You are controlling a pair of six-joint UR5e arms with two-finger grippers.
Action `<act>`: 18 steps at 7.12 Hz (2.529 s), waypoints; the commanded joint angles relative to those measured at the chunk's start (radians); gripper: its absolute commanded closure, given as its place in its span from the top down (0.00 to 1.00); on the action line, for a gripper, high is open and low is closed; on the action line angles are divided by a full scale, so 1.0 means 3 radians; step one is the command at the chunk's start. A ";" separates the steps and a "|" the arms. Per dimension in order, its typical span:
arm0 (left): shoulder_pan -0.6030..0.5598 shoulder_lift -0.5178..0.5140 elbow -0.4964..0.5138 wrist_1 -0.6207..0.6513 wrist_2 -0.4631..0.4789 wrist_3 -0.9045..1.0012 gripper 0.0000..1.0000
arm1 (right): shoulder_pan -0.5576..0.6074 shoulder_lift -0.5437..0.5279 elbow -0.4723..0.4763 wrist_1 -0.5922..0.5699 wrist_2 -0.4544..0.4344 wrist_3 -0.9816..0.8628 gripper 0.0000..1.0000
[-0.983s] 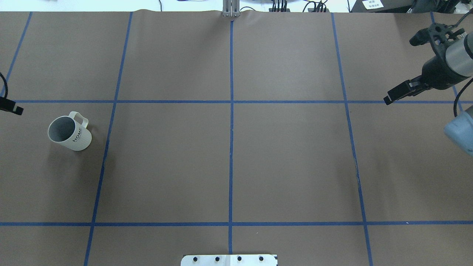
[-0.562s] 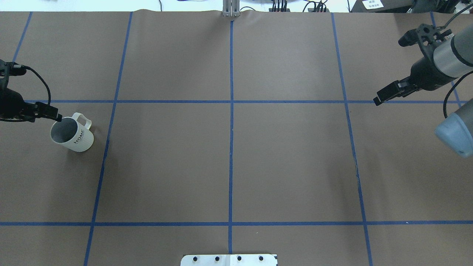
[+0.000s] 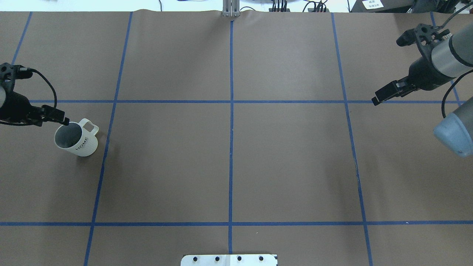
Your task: Left arm hands cup to right arm to dump lemon
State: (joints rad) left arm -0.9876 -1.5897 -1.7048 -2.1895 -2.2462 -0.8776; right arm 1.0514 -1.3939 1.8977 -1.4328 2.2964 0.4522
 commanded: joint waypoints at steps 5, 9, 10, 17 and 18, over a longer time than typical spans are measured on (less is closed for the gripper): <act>0.0224 0.0073 -0.0039 0.0032 0.0027 0.0021 0.72 | -0.0038 0.0009 -0.0011 0.0000 -0.0041 0.0001 0.98; 0.0229 0.0109 -0.0171 0.0032 0.0032 0.0026 0.00 | -0.0038 0.0019 -0.0011 0.0005 -0.0041 0.0001 0.99; 0.0199 0.0129 -0.0278 0.0053 0.0017 0.0006 0.00 | -0.0043 0.0064 -0.0026 0.0096 -0.0041 0.0001 0.99; 0.0193 -0.1617 -0.0741 0.1965 0.0007 -0.2494 0.00 | -0.0762 0.0676 -0.0430 0.1478 -0.1642 0.0006 0.99; 0.0198 -0.1867 -0.0628 0.1970 -0.0003 -0.2819 0.00 | -0.0926 0.0840 -0.0420 0.1508 -0.1975 -0.0004 0.99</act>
State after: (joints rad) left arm -0.9295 -2.0476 -1.9310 -1.6061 -2.2442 -1.5615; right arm 0.8409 -1.2085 1.7711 -0.9947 1.8488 0.4525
